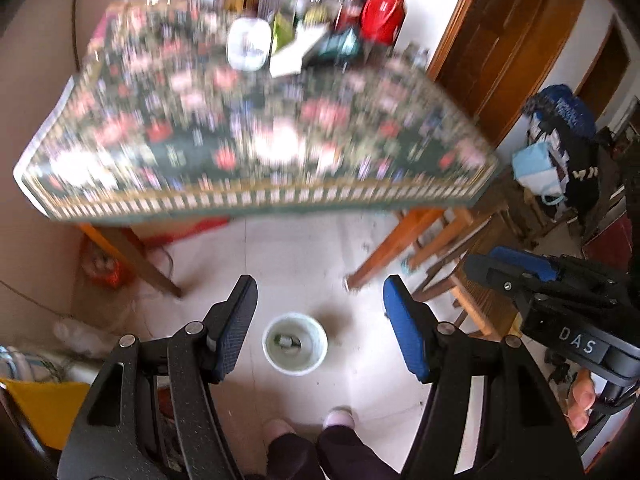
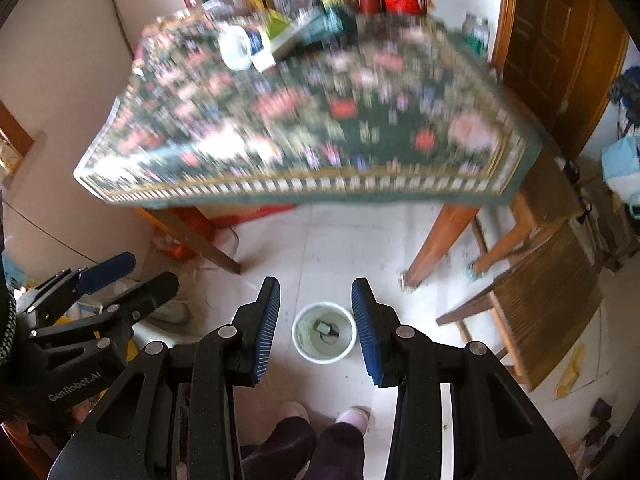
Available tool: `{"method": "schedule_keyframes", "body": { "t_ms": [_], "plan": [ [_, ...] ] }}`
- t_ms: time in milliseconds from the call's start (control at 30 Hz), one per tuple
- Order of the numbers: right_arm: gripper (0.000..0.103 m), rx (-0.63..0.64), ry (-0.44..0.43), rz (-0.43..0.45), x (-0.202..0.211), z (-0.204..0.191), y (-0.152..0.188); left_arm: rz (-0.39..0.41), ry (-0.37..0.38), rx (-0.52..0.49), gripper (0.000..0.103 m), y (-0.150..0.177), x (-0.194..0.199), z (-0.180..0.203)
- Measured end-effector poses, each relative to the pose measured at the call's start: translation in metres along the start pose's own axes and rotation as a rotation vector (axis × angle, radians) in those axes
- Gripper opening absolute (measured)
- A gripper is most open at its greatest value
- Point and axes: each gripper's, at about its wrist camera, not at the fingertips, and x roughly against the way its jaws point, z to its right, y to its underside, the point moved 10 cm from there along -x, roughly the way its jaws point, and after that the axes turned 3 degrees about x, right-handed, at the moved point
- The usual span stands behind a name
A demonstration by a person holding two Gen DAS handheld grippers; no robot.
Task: Collect trash
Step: 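Raise both empty tools back toward the table items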
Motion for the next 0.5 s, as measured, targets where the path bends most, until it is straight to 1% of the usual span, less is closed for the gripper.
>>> {"method": "schedule_keyframes", "body": {
  "t_ms": [100,200,300,367,467,500],
  "plan": [
    [0.034,0.007,0.005,0.055,0.038,-0.011,-0.018,0.069,-0.013,-0.012,0.065,-0.025,0.042,0.005],
    [0.034,0.009,0.013,0.106,0.071,-0.021,-0.034,0.112,0.013,-0.006,0.065,-0.042,0.076,0.004],
    [0.039,0.015,0.029,0.157,0.100,-0.030,-0.051,0.146,0.000,-0.006,0.072,-0.058,0.105,0.002],
    [0.044,0.017,0.041,0.197,0.120,-0.035,-0.061,0.173,-0.016,-0.012,0.072,-0.066,0.122,-0.003],
    [0.049,0.022,0.061,0.257,0.147,-0.043,-0.075,0.211,-0.013,-0.014,0.072,-0.078,0.149,-0.009],
    [0.049,0.026,0.069,0.277,0.155,-0.046,-0.079,0.221,-0.008,-0.015,0.072,-0.082,0.158,-0.011]
  ]
}}
